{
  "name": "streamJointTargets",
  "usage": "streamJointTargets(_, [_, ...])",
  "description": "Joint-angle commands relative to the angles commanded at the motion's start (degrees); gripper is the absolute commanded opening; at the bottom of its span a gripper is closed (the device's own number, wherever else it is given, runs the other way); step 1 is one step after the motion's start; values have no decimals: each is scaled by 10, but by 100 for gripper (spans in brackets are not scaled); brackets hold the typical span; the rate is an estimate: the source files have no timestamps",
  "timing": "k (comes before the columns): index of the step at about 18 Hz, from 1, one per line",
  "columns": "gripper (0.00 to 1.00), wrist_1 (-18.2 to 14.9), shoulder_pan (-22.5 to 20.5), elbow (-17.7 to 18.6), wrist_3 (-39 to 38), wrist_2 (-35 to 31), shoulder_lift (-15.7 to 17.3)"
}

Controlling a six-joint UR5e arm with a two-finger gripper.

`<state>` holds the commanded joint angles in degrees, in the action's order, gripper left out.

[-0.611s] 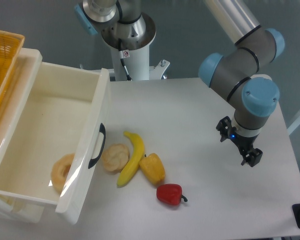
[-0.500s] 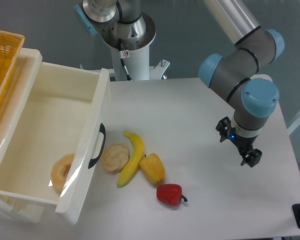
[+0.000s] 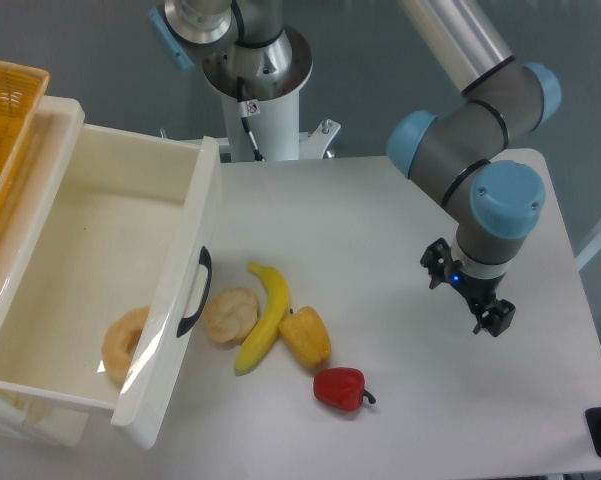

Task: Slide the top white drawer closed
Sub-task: 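Move the open gripper toward the open white drawer's front panel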

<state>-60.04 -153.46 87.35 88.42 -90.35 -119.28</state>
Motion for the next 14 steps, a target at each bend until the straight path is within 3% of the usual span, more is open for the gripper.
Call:
streamJointTargets(3, [100,0,3,17,-6,0,16])
streamJointTargets(9, [100,0,55,18,-174,0,25])
streamJointTargets(14, [98,2,106,8,-255,12,34])
